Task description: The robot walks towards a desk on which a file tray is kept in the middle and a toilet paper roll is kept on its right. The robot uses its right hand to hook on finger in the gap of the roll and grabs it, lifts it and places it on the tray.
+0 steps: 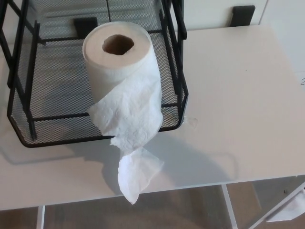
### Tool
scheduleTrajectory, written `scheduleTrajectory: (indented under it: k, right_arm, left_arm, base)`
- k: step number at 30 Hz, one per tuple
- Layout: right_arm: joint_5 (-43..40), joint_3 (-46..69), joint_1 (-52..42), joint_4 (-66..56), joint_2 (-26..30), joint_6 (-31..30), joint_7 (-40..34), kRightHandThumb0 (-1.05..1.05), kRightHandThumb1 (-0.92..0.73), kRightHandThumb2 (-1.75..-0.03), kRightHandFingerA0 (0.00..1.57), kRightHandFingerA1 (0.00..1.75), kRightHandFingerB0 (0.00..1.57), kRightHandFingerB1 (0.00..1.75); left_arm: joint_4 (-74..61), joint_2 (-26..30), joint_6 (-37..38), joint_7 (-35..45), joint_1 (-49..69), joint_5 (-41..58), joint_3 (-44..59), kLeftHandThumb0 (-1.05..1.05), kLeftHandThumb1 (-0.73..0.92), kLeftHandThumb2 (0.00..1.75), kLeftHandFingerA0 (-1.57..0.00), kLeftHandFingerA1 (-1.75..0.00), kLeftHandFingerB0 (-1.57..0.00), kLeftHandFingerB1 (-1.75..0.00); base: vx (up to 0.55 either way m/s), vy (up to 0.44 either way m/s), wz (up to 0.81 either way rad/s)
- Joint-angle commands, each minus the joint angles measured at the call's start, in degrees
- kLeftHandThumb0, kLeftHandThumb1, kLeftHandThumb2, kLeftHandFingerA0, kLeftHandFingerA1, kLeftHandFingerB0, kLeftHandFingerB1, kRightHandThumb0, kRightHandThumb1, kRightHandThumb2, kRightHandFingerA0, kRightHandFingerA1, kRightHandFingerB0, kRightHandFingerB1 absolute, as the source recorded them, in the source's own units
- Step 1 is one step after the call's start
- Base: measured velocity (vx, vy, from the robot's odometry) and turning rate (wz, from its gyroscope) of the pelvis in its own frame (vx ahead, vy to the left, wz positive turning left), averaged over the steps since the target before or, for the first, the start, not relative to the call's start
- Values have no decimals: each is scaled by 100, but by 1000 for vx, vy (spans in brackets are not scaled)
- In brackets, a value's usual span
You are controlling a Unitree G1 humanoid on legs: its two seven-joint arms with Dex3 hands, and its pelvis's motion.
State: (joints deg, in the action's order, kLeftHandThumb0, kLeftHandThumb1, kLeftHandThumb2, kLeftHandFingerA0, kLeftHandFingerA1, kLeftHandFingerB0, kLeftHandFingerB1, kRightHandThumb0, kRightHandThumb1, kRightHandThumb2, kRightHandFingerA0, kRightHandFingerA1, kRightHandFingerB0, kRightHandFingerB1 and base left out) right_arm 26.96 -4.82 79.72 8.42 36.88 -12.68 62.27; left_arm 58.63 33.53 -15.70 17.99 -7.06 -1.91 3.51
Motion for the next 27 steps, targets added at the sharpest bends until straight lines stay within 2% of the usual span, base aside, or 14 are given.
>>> scheduleTrajectory:
  k: [1,2,3,4,7,8,11,13,15,22,23,24,25,27]
  right_arm:
    - [-856,3313,-2495,-680,1508,-754,191,-68,-49,-85,16,49,4,40]
    - [-833,4011,-3102,-700,1461,-567,115,-67,-49,-82,13,45,6,43]
    - [-991,4586,-3491,-481,1431,-457,168,-35,-47,-101,0,51,0,50]
    - [-931,5441,-4277,-345,1151,226,-415,-65,-50,-80,16,42,9,42]
    - [-1123,6087,-4859,51,972,469,-774,-62,-63,-60,19,31,14,34]
    - [-1476,6758,-5711,907,731,1463,-1461,-68,-53,-83,20,44,9,43]
    - [-1738,7016,-6523,1905,380,2039,-2519,-79,-54,-87,26,51,12,46]
    - [-1844,7002,-7008,2353,0,2462,-3231,-79,-67,-60,34,50,18,38]
    - [-1938,6834,-7226,2965,-127,2636,-3732,-86,-54,-89,41,61,22,50]
    - [-2433,6376,-7321,4649,-972,2786,-4776,-85,-44,-87,42,80,27,62]
    - [-2438,6337,-7310,4755,-985,2700,-4766,-83,-44,-86,40,80,26,62]
    - [-2461,6313,-7298,4882,-982,2666,-4735,-83,-44,-86,40,80,26,62]
    - [-2490,6329,-7280,4937,-989,2622,-4715,-79,-51,-56,47,89,29,64]
    - [-2597,6407,-7265,5009,-1023,2478,-4606,-78,-53,-56,40,88,27,61]
  left_arm:
    - [46,140,433,66,197,-114,-46,-105,92,76,-14,-80,-13,-63]
    - [59,140,401,35,201,-112,-39,-105,72,127,-35,-82,-9,-58]
    - [84,101,419,4,217,-95,-23,-105,72,125,-32,-80,-9,-61]
    - [146,106,501,23,209,-60,11,-105,72,125,-22,-75,-3,-56]
    - [203,127,615,72,200,-49,20,-105,72,125,-16,-72,-6,-55]
    - [162,118,569,90,228,23,87,-105,66,110,-18,-72,-7,-60]
    - [150,131,677,82,244,-68,-6,-105,75,126,0,-62,-19,-52]
    - [118,140,697,29,252,-180,-118,-105,76,128,0,-64,-17,-53]
    - [198,137,713,22,239,-166,-103,-105,75,127,0,-62,-17,-50]
    - [309,114,699,70,213,-51,1,-104,71,115,-7,-59,-3,-44]
    - [305,103,686,95,220,18,67,-105,92,72,0,-63,0,-52]
    - [310,95,695,114,226,67,115,-105,92,72,0,-63,0,-52]
    - [297,94,693,126,237,89,133,-104,92,75,0,-63,0,-51]
    - [282,92,685,134,228,98,137,-105,92,75,0,-65,0,-51]
  base:
    - [0,0,0]
    - [0,0,0]
    - [0,0,0]
    - [0,0,0]
    - [0,0,0]
    - [0,0,0]
    - [0,0,0]
    - [0,0,0]
    - [0,0,0]
    - [0,0,0]
    - [0,0,0]
    - [0,0,0]
    - [0,0,0]
    - [0,0,0]
